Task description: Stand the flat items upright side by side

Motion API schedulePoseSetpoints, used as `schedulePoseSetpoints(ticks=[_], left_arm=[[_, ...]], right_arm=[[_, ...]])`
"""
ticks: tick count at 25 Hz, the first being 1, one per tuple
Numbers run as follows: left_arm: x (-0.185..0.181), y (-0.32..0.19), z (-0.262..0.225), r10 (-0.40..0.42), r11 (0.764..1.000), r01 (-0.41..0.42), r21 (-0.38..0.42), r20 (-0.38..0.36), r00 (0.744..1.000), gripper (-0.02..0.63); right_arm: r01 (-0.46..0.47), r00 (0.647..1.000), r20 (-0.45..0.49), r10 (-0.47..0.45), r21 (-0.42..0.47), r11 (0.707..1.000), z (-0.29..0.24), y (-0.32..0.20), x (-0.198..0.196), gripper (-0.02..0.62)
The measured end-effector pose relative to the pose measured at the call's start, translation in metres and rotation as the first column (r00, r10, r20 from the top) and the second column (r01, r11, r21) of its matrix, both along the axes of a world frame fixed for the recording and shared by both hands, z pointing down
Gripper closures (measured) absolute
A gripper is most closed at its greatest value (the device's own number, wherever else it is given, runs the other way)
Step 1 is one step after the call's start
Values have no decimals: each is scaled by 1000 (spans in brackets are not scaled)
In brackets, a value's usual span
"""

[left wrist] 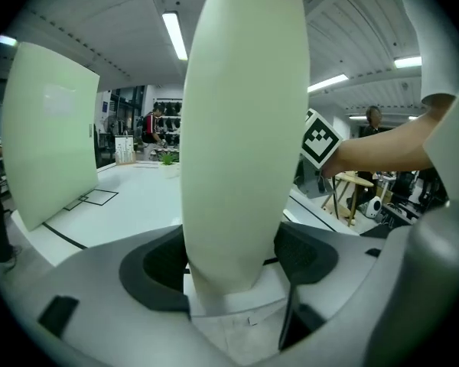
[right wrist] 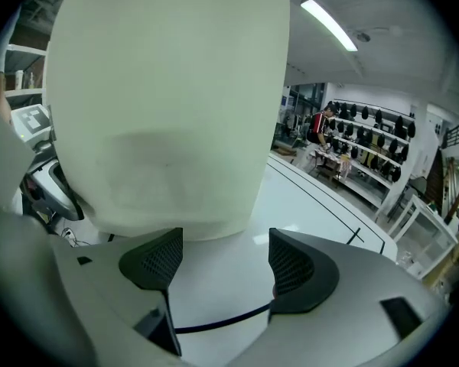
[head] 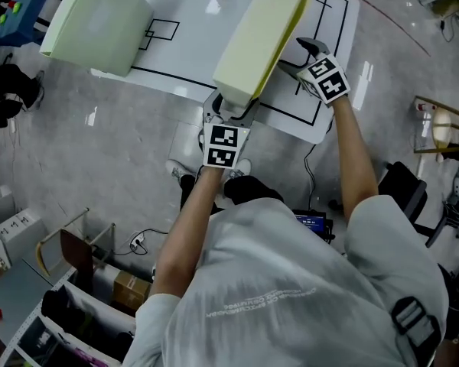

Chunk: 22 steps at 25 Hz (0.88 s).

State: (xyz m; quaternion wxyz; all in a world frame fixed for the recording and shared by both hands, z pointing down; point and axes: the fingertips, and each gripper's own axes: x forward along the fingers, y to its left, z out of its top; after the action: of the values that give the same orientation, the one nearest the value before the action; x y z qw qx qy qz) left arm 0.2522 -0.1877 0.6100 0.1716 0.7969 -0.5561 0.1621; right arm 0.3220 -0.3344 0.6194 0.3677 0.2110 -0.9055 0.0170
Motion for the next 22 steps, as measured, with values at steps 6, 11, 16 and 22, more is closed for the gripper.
schedulePoseSetpoints(ticks=[6, 11, 16, 22], left_arm=[[-17, 66, 10, 137, 991, -137, -5, -16, 990, 249], [-70, 98, 5, 82, 996, -83, -13, -48, 995, 250], [-153, 83, -26, -31, 998, 34, 56, -58, 998, 250], [-238, 34, -53, -19, 992, 26, 125, -56, 998, 250]], right_arm=[[-73, 997, -26, 72, -34, 997, 18, 59, 32, 224], [-122, 993, -6, 122, -15, 992, -2, 95, 40, 222], [-184, 978, 103, 181, 25, 983, -47, 121, 19, 222], [-329, 924, 231, 304, 77, 941, -101, 147, -17, 221]])
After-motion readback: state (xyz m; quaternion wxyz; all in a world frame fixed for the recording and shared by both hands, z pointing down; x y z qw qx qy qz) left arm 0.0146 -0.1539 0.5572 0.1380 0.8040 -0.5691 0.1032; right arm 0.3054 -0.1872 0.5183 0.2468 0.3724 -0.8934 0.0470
